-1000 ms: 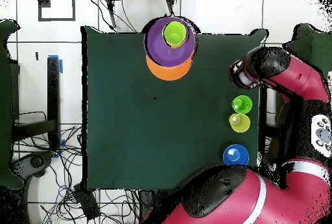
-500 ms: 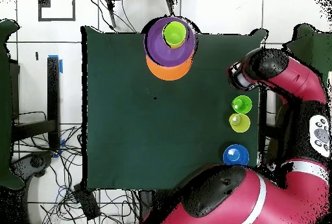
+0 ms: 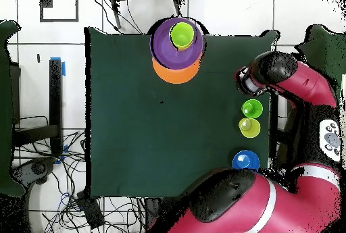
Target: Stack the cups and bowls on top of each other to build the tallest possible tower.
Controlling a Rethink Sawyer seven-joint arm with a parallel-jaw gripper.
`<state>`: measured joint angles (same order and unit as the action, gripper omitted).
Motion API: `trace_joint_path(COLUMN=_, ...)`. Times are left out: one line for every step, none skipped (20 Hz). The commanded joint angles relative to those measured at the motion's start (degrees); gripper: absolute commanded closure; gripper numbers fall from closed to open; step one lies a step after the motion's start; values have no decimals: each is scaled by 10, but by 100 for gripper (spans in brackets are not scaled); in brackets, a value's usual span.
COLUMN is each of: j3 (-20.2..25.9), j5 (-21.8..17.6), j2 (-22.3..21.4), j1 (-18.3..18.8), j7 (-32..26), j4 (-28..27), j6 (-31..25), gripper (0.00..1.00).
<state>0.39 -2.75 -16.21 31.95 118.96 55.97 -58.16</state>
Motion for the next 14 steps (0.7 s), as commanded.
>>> trace_joint_path(j3=32, j5=-49, j2=15, j1=6, j7=-81, j4=62, j6=39, gripper=0)
trace_joint_path(j3=33, j5=-48, j2=15, j1=7, j7=-81, j4=64, j6=43, gripper=0)
trace_joint_path(j3=33, j5=-48, j2=16, j1=8, j7=-82, j4=66, j6=46, gripper=0)
trace_joint_path(j3=34, j5=-49, j2=16, j1=8, j7=-83, j4=68, j6=49, gripper=0)
trace_joint_path(j3=33, j5=-50, j2=16, j1=7, j7=-83, j4=67, j6=49, gripper=0)
trace_joint_path(j3=31, j5=-52, j2=17, j1=5, j7=-85, j4=65, j6=48, gripper=100)
trace_joint_path(j3=30, j5=-53, j2=17, j1=4, j7=-86, j4=65, j6=50, gripper=100)
trace_joint_path(j3=29, j5=-55, j2=16, j1=4, j7=-86, j4=65, j6=51, gripper=100)
trace_joint_path(j3=29, j5=-56, j2=16, j1=3, j7=-87, j4=65, j6=52, gripper=100)
trace_joint_path(j3=27, j5=-57, j2=15, j1=2, j7=-87, j4=66, j6=54, gripper=100)
trace_joint_path(j3=28, j5=-55, j2=15, j1=3, j7=-87, j4=66, j6=53, gripper=100)
trace_joint_path(j3=29, j5=-54, j2=14, j1=3, j7=-87, j4=66, j6=52, gripper=100)
trace_joint_path(j3=28, j5=-53, j2=15, j1=3, j7=-85, j4=64, j6=46, gripper=100)
trace_joint_path(j3=27, j5=-51, j2=12, j1=1, j7=-82, j4=61, j6=38, gripper=100)
